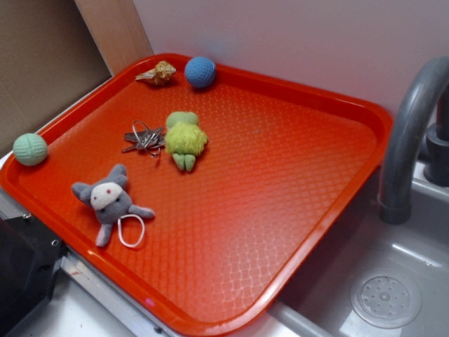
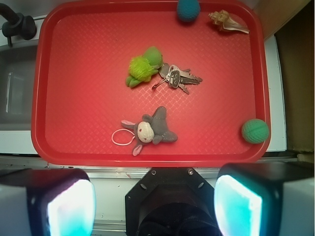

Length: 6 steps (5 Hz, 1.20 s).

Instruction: Grab the green ball.

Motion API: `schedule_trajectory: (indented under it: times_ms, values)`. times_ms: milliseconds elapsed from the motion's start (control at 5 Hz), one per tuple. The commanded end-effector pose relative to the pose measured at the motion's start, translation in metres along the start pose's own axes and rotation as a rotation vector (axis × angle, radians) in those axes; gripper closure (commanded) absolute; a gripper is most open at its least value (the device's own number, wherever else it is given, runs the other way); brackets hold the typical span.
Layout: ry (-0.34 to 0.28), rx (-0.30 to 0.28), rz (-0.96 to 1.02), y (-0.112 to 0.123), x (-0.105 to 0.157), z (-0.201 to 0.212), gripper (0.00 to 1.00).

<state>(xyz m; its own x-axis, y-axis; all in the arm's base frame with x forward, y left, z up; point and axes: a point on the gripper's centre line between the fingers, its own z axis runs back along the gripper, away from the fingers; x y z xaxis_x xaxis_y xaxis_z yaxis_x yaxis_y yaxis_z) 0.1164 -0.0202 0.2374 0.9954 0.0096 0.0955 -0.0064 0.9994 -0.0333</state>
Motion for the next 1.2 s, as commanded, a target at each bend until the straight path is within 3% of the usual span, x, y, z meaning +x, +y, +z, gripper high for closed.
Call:
schedule_trajectory:
  times_ms: [0, 200, 600, 800, 1000]
  values:
    - [0.000, 0.000, 0.000, 0.000, 0.000, 0.000, 0.00]
    - [-0.026, 0.108, 0.241, 0.048, 0.020, -0.042, 0.00]
    - [-0.033, 0.171, 0.587, 0.115, 0.013, -0.098, 0.00]
    - [-0.023, 0.220, 0.641, 0.141, 0.011, -0.123, 0.00]
    - [0.004, 0.212, 0.656, 0.165, 0.011, -0.143, 0.00]
